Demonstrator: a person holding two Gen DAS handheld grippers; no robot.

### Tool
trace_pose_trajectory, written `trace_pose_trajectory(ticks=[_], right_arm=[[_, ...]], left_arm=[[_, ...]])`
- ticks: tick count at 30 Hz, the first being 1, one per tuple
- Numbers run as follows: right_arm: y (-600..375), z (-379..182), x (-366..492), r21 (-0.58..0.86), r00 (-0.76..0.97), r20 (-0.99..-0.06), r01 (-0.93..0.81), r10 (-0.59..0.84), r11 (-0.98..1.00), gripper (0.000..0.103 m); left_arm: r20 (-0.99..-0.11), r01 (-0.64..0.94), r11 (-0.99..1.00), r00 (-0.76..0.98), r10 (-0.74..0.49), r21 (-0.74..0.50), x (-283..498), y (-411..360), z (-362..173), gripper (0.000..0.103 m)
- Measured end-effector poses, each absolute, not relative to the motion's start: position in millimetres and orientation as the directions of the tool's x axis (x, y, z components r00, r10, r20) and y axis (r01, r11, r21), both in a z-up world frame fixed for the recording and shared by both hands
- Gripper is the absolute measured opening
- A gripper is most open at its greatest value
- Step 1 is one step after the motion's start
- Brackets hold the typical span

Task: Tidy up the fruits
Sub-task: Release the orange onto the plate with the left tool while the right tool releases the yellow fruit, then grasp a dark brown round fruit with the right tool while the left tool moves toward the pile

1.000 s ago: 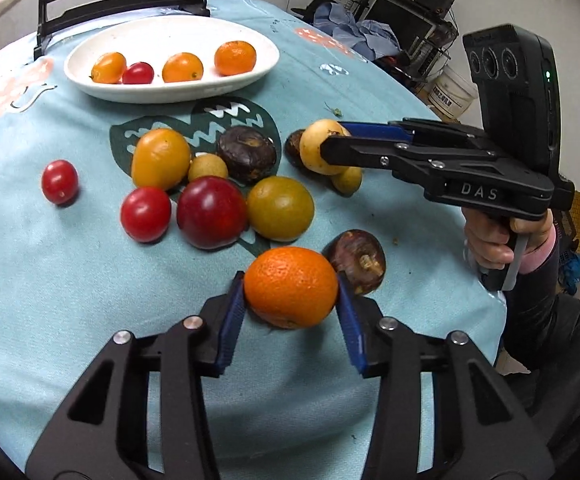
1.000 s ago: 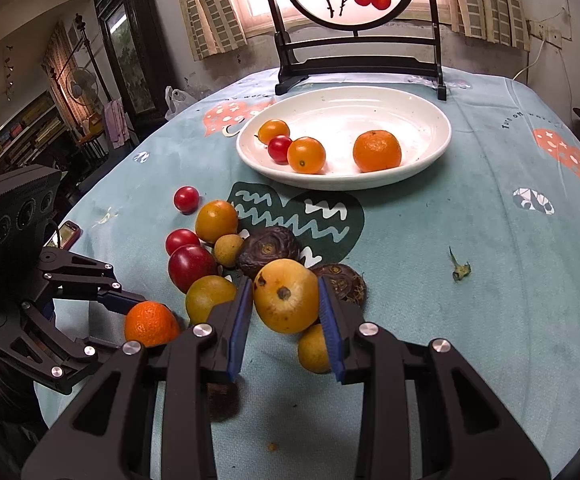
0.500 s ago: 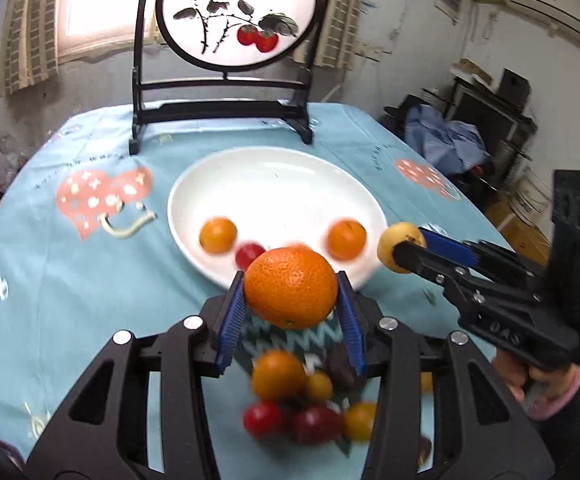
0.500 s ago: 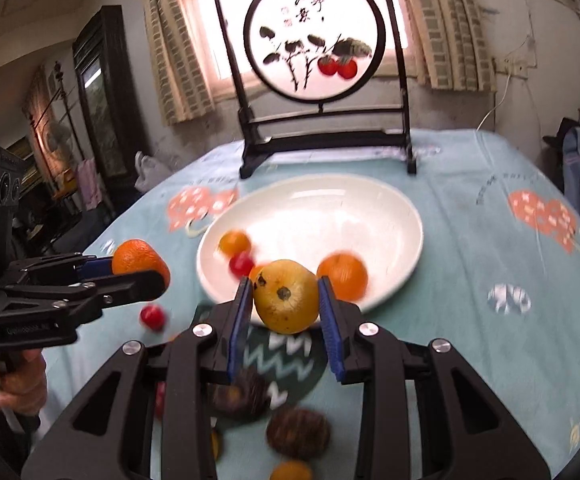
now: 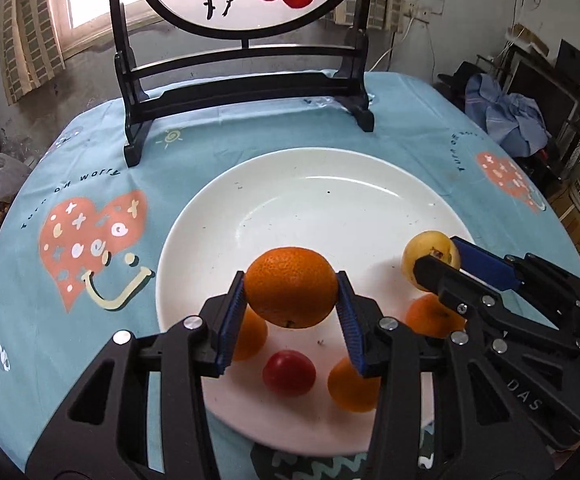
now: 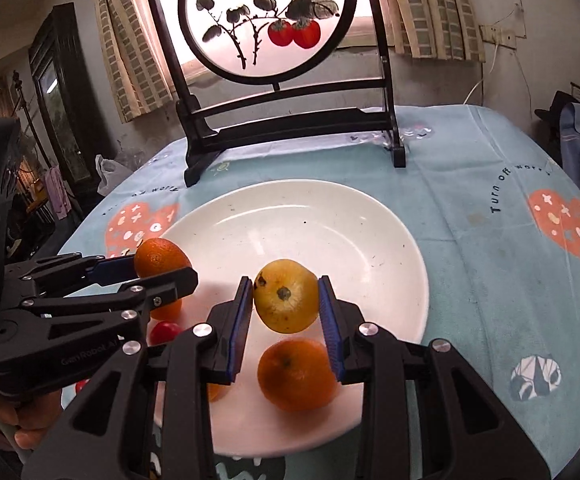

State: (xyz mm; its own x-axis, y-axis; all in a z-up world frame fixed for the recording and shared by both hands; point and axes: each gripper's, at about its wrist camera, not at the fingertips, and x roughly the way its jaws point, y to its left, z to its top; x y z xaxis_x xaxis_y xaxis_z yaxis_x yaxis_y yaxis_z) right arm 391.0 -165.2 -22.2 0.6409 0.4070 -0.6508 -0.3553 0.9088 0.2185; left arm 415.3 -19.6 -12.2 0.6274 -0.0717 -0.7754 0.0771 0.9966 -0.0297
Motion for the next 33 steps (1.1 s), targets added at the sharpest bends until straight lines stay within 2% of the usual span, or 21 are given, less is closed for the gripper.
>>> trace_pose_trajectory(ticks=[1, 2, 3, 5, 11, 17, 22, 27, 33], right_arm=[[-165.3, -22.5, 392.2, 0.219, 0.638, -0.655, -0.351, 0.403, 0.911, 0.038], [-167.0, -21.5, 391.6, 0.221, 0.639, -0.659, -0.339, 0.397, 0.914, 0.045], [-170.0, -19.3, 389.9, 0.226, 0.643, -0.657, -0.330, 0.393, 0.917, 0.047], [-177.3, -9.5, 381.4, 0.233, 0.660, -0.639, -0.324, 0.395, 0.917, 0.061], [-188.7, 13.2, 324.4, 0.212, 0.673, -0.602, -0.386, 0.431, 0.898, 0.061], [-185.2, 0.1, 242.8, 0.199, 0.626, -0.618, -0.460, 0.475, 0.865, 0.061], [-170.3, -14.2, 174.9, 0.104, 0.606, -0.658, -0.515, 0.447, 0.851, 0.061], [-160.0, -34.5, 148.4, 0.075, 0.555, -0.725, -0.525, 0.408, 0.848, 0.061], [-152.2, -45.0, 143.4, 0.048, 0.523, -0.770, -0.524, 0.366, 0.851, 0.061]], left_arm=[[-0.780, 0.069, 0.997, 0.623, -0.063, -0.026, 418.3, -20.0, -14.0, 0.047], [-0.782, 0.062, 0.998, 0.620, -0.057, -0.024, 418.2, -19.8, -14.3, 0.059], [-0.776, 0.043, 0.999, 0.630, -0.035, -0.010, 416.0, -18.5, -12.0, 0.065], [-0.750, 0.021, 1.000, 0.662, -0.013, 0.001, 406.0, -14.1, -2.9, 0.083], [-0.691, 0.014, 1.000, 0.722, -0.029, -0.027, 338.3, 1.3, 25.5, 0.097], [-0.680, -0.002, 0.998, 0.732, -0.038, -0.057, 263.8, 10.3, 7.4, 0.098], [-0.708, -0.033, 0.997, 0.705, -0.027, -0.071, 226.2, 23.9, -23.7, 0.098], [-0.719, -0.116, 0.992, 0.694, 0.047, -0.048, 211.3, 40.1, -34.8, 0.098], [-0.700, -0.122, 0.992, 0.711, 0.063, -0.036, 204.1, 42.2, -30.7, 0.098]])
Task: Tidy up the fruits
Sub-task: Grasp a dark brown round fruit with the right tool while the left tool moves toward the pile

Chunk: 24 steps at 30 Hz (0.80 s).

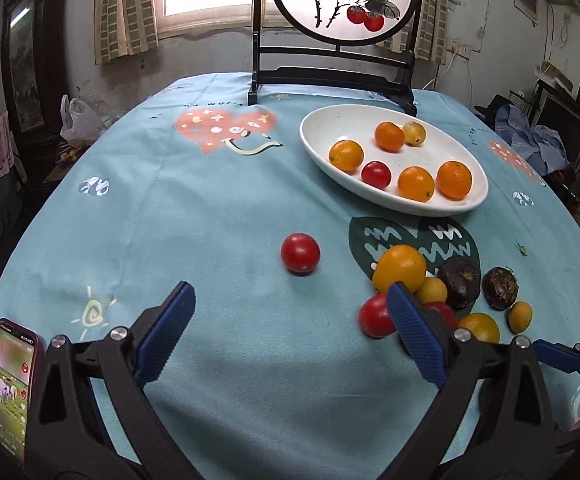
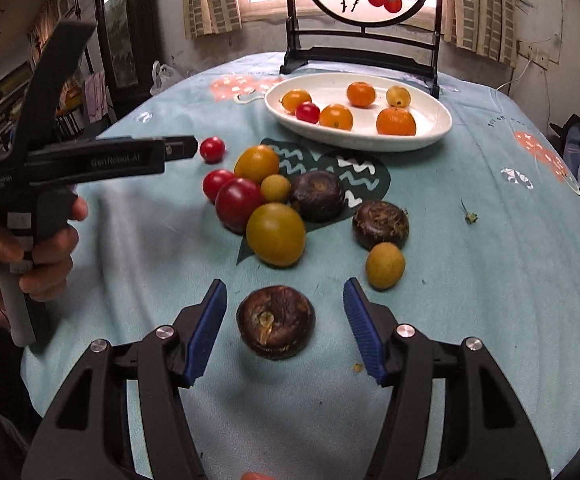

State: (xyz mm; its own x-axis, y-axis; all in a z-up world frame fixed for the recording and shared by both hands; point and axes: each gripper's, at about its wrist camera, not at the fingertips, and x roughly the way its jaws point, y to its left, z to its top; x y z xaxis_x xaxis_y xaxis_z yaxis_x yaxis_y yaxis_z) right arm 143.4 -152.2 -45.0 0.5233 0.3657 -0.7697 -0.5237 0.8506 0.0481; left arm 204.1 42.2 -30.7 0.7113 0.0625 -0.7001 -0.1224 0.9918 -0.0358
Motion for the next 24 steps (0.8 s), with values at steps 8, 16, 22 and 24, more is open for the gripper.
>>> trace_pose_trajectory(ticks=[8, 16, 22, 24], right_arm=[[-147.8, -59.1, 144.0, 0.040, 0.488, -0.805, -0.523, 0.337, 0.852, 0.061], [-146.3, -61.4, 144.8, 0.024, 0.488, -0.814, -0.515, 0.316, 0.857, 0.061], [-144.1, -62.7, 145.2, 0.007, 0.490, -0.819, -0.512, 0.299, 0.859, 0.061], [-143.0, -62.8, 144.7, -0.002, 0.494, -0.819, -0.512, 0.293, 0.859, 0.061]], left_arm=[[-0.705, -0.110, 0.994, 0.706, 0.072, -0.008, 204.0, 37.8, -31.9, 0.098], [-0.705, -0.106, 0.994, 0.706, 0.070, -0.008, 203.1, 37.5, -31.1, 0.098], [-0.708, -0.104, 0.995, 0.703, 0.067, -0.008, 203.0, 37.2, -31.5, 0.098], [-0.708, -0.103, 0.995, 0.703, 0.067, -0.008, 202.9, 37.0, -31.4, 0.098]])
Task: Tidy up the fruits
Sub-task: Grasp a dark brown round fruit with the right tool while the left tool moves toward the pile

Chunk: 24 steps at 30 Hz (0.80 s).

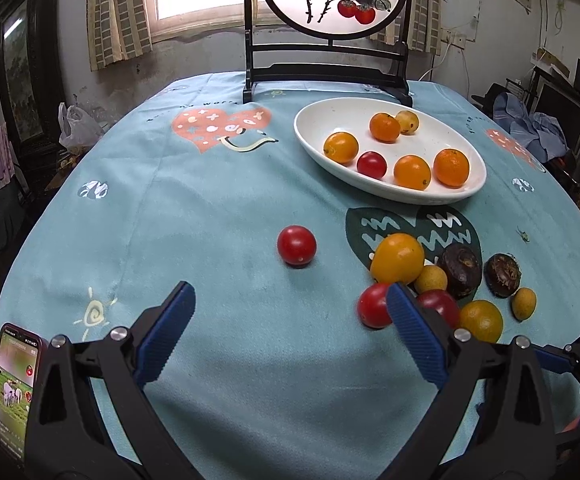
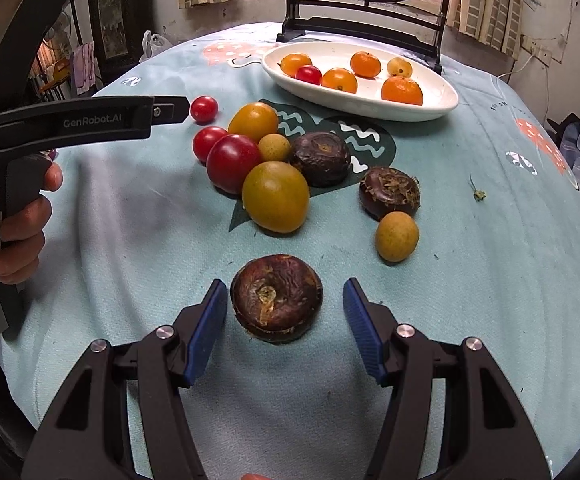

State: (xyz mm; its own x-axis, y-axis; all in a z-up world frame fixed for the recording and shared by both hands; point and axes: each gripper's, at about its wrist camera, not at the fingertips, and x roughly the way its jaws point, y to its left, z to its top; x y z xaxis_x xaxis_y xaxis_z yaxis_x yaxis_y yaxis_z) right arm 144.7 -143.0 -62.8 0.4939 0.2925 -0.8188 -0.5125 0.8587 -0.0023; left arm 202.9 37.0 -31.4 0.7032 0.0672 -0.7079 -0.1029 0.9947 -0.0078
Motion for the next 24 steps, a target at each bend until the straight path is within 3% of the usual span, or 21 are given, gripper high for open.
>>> trace_pose_trajectory(ticks=[3, 5, 8, 13, 18, 24], right_arm=[[-142.4, -62.7, 143.7, -0.001, 0.493, -0.817, -0.520, 0.298, 0.854, 0.056], [-142.1, -62.1, 142.5, 0.004, 0.493, -0.814, -0.524, 0.307, 0.852, 0.046], [-145.5, -60.9, 142.6, 0.027, 0.489, -0.810, -0.521, 0.324, 0.853, 0.044], [-188.4, -53.9, 153.6, 0.243, 0.501, -0.744, -0.413, 0.442, 0.878, 0.043], [-228.0, -53.3, 161.3, 0.383, 0.540, -0.690, -0.291, 0.481, 0.877, 0.043], [-228.6, -53.5, 162.2, 0.398, 0.536, -0.684, -0.294, 0.494, 0.869, 0.044]], left_arm=[[-0.709, -0.101, 0.995, 0.702, 0.066, -0.007, 202.8, 36.6, -31.9, 0.098], [-0.708, -0.102, 0.995, 0.703, 0.067, -0.007, 202.7, 36.6, -31.8, 0.098], [-0.711, -0.103, 0.995, 0.700, 0.070, -0.003, 203.1, 36.2, -32.3, 0.098], [-0.696, -0.083, 0.997, 0.716, 0.060, 0.001, 199.9, 32.0, -32.1, 0.098], [-0.626, 0.181, 0.983, 0.769, -0.127, 0.023, 180.6, -10.3, -19.9, 0.098], [-0.650, 0.360, 0.921, 0.738, -0.183, 0.150, 176.8, -64.0, -31.8, 0.095]])
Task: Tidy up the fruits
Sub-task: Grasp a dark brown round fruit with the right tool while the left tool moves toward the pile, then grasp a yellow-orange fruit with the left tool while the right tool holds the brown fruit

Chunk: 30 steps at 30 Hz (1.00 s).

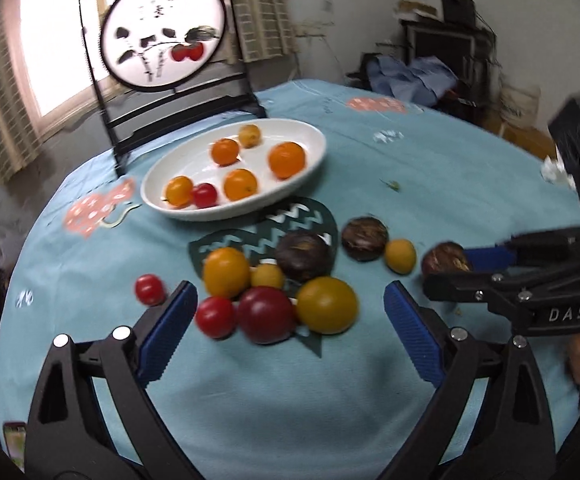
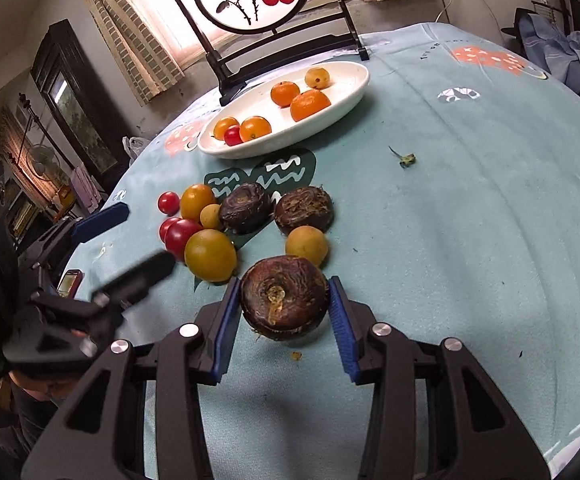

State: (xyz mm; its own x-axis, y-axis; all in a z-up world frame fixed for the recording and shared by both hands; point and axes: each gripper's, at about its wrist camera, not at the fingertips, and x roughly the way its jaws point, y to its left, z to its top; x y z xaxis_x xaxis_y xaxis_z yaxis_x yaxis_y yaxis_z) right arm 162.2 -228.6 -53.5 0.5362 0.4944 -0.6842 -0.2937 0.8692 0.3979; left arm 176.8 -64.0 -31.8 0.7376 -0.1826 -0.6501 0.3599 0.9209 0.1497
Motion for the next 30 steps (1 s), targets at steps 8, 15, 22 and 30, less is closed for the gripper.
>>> trace_pose_trajectory(ticks=[8, 15, 22, 30], right_arm=[[-233.6, -54.3, 160.9, 0.431, 0.535, -0.660, -0.306, 0.528, 0.849, 0.044], [-238.0, -54.6, 161.3, 0.466, 0.529, -0.638, -0.313, 0.560, 0.827, 0.043], [-240.6, -53.4, 160.3, 0.480, 0.534, -0.624, -0.314, 0.570, 0.819, 0.043], [-239.4, -53.2, 159.7, 0.470, 0.531, -0.633, -0.314, 0.563, 0.825, 0.043]], left_arm=[[-0.719, 0.396, 0.897, 0.680, -0.143, 0.196, 200.1, -83.3, -48.3, 0.079], [-0.713, 0.451, 0.790, 0.700, -0.025, 0.415, 195.1, -102.6, -61.9, 0.079], [-0.698, 0.461, 0.772, 0.716, -0.032, 0.438, 194.2, -102.9, -59.5, 0.067], [-0.717, 0.505, 0.828, 0.669, -0.196, 0.245, 190.7, -92.4, -39.1, 0.028]])
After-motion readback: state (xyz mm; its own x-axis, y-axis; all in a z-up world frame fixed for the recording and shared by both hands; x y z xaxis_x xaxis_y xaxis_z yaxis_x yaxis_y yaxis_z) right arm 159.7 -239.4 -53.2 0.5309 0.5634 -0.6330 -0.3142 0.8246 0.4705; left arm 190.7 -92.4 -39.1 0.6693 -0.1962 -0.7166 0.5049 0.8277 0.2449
